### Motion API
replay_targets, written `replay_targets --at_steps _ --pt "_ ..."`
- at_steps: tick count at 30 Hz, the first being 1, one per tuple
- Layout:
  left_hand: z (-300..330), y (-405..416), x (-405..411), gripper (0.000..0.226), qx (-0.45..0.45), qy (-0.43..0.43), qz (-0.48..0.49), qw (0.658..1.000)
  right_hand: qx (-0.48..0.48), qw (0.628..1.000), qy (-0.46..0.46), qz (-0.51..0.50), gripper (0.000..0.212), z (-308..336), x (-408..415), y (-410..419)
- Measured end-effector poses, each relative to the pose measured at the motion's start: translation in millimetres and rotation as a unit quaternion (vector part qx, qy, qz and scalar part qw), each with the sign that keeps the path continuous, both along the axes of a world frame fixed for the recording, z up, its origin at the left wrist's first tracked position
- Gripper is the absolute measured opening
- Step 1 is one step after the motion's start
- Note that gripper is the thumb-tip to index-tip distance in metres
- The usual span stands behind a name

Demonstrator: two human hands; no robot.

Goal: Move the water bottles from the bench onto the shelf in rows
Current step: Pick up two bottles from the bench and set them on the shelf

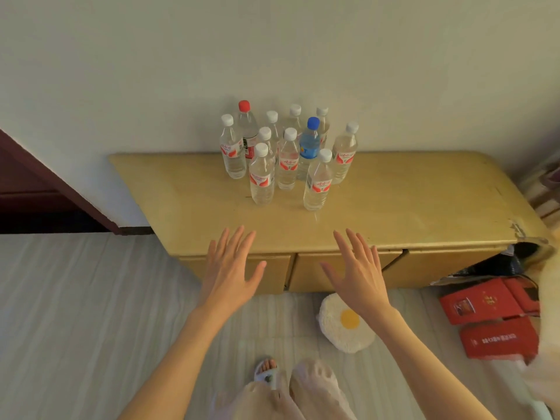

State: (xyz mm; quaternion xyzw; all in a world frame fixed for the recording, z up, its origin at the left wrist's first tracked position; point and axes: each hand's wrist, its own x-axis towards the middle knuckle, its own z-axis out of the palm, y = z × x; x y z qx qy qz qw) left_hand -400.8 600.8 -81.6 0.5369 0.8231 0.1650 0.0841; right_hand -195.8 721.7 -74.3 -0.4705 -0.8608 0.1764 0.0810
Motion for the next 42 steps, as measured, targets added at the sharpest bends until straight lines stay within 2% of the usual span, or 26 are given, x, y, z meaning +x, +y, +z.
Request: replay_targets --at_steps 7,14,20,25,29,33,38,42 --pt "-14.4 68.3 -40.6 0.07 -0.035 -0.021 -0.01 0.999 -0.035 0.999 0.028 -0.022 0.063 -9.1 -38.8 78.9" --pt "7.0 167.6 -93.0 0.062 0.024 0.004 0.004 1.0 -0.009 0.993 0.114 -0.031 0.052 4.2 -86.8 174.2" --pt "12.7 222.9 -118.5 0.061 0.022 -0.05 -0.006 0.998 -0.018 0.993 0.117 -0.003 0.054 -1.4 -116.6 227.0" --pt "4.6 243.0 -128.3 0.046 0.01 -0.103 -0.003 0.995 -0.065 0.991 0.115 -0.009 0.049 -15.1 -122.3 237.0" --pt "-1.0 248.3 -138.5 0.039 0.04 -0.166 0.002 0.985 -0.092 0.981 0.166 -0.034 0.043 -22.5 -125.0 234.1" --pt "-6.4 245.2 -140.6 0.041 0.063 -0.249 0.07 0.964 -0.088 0.972 0.211 -0.055 0.038 -28.8 -121.1 232.4" --pt "-9.9 246.1 -143.5 0.038 0.061 -0.241 0.067 0.966 -0.088 0.966 0.23 -0.075 0.038 -30.6 -122.4 224.9" --pt "-3.9 243.9 -140.2 0.036 0.051 -0.235 -0.004 0.971 -0.097 0.95 0.268 -0.126 0.033 -27.7 -118.0 208.2"
